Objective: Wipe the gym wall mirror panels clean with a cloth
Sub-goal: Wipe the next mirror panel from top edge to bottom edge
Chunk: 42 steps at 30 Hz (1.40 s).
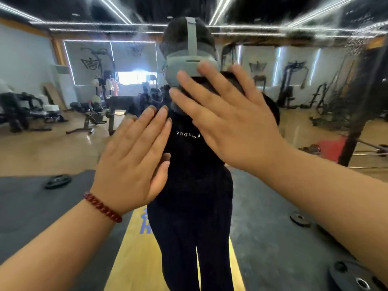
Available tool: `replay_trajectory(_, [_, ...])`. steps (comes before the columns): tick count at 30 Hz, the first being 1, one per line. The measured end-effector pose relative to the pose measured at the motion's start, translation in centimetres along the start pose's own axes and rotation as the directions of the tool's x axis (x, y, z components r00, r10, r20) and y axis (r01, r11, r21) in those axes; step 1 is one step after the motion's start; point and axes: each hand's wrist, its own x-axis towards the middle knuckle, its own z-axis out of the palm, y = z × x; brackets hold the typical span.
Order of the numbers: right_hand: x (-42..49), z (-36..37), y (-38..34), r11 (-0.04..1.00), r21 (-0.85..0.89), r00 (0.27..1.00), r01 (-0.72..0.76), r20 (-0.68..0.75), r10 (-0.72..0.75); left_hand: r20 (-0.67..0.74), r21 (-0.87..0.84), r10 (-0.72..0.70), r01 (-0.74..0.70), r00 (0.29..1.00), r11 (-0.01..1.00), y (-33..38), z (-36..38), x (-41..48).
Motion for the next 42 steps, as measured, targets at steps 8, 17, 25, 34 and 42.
replay_trajectory(8, [-8.4,0.9,-4.1,0.985,-0.008,0.967,0.170,0.196,-0.165,0.025,-0.048,-0.044,0.046,0.999,0.998,0.9,-0.2,-2.3])
replay_trajectory(17, [-5.7,1.7,-8.2,0.954,0.058,0.956,-0.293,0.039,0.291,-0.004,0.027,-0.083,0.084,0.997,0.996,1.9,1.3,-4.9])
replay_trajectory(25, [-11.1,2.5,-12.3,0.967,0.034,0.958,-0.253,0.151,0.245,-0.008,0.003,-0.068,0.068,0.998,0.998,1.9,1.2,-5.2])
replay_trajectory(34, [-13.2,3.2,-11.8,0.899,0.046,0.899,-0.436,0.065,0.432,0.113,-0.056,-0.220,0.228,0.969,0.972,5.4,1.2,-7.0])
replay_trajectory(42, [-14.2,2.3,-11.6,0.860,0.104,0.865,-0.499,0.118,0.488,0.253,-0.060,-0.246,0.269,0.936,0.961,9.2,2.4,-11.2])
